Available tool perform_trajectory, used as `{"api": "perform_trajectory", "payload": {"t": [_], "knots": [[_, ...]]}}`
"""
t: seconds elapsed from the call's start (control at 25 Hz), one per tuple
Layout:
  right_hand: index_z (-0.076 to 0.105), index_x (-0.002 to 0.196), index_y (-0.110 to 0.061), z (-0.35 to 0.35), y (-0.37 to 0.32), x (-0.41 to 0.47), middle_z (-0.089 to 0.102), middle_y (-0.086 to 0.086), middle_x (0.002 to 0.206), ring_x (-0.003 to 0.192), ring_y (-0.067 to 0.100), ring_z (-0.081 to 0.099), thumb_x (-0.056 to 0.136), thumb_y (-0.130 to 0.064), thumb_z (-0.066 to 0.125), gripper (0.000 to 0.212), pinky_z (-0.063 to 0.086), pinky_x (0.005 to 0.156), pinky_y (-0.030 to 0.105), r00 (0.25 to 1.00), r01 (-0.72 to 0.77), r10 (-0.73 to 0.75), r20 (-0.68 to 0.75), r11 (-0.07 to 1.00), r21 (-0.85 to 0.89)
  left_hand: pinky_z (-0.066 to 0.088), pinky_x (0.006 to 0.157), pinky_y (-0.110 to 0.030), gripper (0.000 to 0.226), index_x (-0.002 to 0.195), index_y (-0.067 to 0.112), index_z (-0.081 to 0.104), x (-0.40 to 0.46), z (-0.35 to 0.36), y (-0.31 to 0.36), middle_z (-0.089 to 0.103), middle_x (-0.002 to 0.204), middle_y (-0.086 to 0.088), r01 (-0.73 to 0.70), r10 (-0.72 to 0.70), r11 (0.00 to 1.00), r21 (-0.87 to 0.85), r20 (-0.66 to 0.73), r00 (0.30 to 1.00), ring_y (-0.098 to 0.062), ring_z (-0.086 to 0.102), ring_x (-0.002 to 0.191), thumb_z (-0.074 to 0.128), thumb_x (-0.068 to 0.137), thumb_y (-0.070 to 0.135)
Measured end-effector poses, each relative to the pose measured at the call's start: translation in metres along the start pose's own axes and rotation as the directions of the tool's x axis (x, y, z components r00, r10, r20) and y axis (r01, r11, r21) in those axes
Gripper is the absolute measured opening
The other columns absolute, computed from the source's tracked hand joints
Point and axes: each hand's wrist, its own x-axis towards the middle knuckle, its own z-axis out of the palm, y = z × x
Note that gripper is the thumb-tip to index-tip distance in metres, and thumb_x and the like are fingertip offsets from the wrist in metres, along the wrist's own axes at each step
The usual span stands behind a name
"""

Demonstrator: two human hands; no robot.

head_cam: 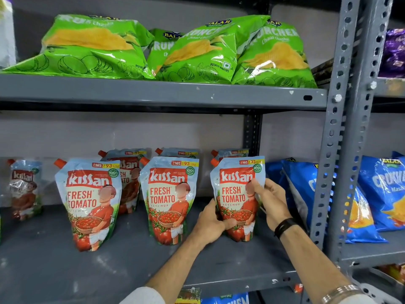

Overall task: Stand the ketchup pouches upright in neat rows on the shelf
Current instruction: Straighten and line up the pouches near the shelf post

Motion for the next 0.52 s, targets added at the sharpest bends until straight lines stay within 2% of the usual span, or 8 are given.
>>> {"api": "perform_trajectory", "payload": {"t": [0.08, 0.12, 0.24, 0.32, 0.44, 0.52], "knots": [[0.070, 0.115, -0.013, -0.010, 0.008, -0.008, 0.078, 0.005, 0.113, 0.105, 0.023, 0.075, 0.092, -0.029, 0.071, 0.028, 0.060, 0.086, 0.042, 1.000, -0.009, 0.010, 0.028, 1.000, -0.024, 0.044, 0.114, -0.041, 0.072, 0.142, 0.025, 0.049, -0.001, -0.003, -0.002, 0.063, 0.130, 0.007, 0.011, -0.011, 1.000, 0.002, 0.059, 0.998, -0.013, 0.057, 0.123, 0.083, 0.081, 0.010], [0.068, 0.119, -0.013, -0.015, 0.013, -0.014, 0.078, 0.005, 0.115, 0.105, 0.020, 0.074, 0.090, -0.030, 0.073, 0.034, 0.060, 0.086, 0.039, 0.996, -0.021, 0.026, 0.083, 0.997, -0.068, 0.043, 0.114, -0.040, 0.075, 0.142, 0.025, 0.048, 0.000, -0.005, -0.004, 0.062, 0.129, 0.009, 0.027, -0.028, 0.999, 0.021, 0.095, 0.995, -0.012, 0.056, 0.121, 0.085, 0.079, 0.010], [0.059, 0.126, -0.012, -0.026, 0.026, -0.023, 0.073, 0.001, 0.115, 0.101, 0.010, 0.069, 0.086, -0.004, 0.076, 0.045, 0.056, 0.079, 0.025, 0.973, -0.040, 0.102, 0.208, 0.957, -0.286, 0.045, 0.114, -0.043, 0.077, 0.140, 0.023, 0.053, 0.008, -0.004, -0.012, 0.065, 0.138, 0.001, 0.063, -0.074, 0.990, 0.126, 0.087, 0.994, -0.018, 0.061, 0.124, 0.089, 0.073, 0.012], [0.058, 0.127, -0.013, -0.027, 0.030, -0.023, 0.071, 0.002, 0.118, 0.102, 0.009, 0.067, 0.085, 0.003, 0.074, 0.047, 0.055, 0.085, 0.029, 0.974, -0.066, 0.137, 0.178, 0.933, -0.353, 0.049, 0.111, -0.045, 0.075, 0.136, 0.022, 0.058, 0.010, 0.001, -0.014, 0.068, 0.136, 0.000, 0.069, -0.078, 0.981, 0.183, 0.041, 0.996, -0.019, 0.064, 0.122, 0.091, 0.069, 0.017], [0.058, 0.125, -0.017, -0.028, 0.030, -0.022, 0.070, 0.003, 0.124, 0.110, 0.016, 0.066, 0.086, 0.001, 0.072, 0.046, 0.054, 0.095, 0.039, 0.979, -0.083, 0.148, 0.141, 0.919, -0.386, 0.051, 0.109, -0.045, 0.075, 0.133, 0.021, 0.059, 0.010, 0.007, -0.014, 0.070, 0.133, -0.001, 0.046, -0.052, 0.980, 0.194, 0.027, 0.998, -0.019, 0.067, 0.119, 0.091, 0.065, 0.024], [0.054, 0.130, -0.019, -0.028, 0.025, -0.028, 0.067, 0.002, 0.129, 0.111, 0.017, 0.064, 0.087, -0.002, 0.073, 0.051, 0.052, 0.097, 0.040, 0.976, -0.108, 0.173, 0.136, 0.915, -0.389, 0.049, 0.111, -0.044, 0.078, 0.137, 0.021, 0.055, 0.007, 0.007, -0.014, 0.066, 0.139, -0.002, 0.045, -0.055, 0.980, 0.195, 0.048, 0.997, -0.020, 0.064, 0.123, 0.090, 0.068, 0.026]]}}
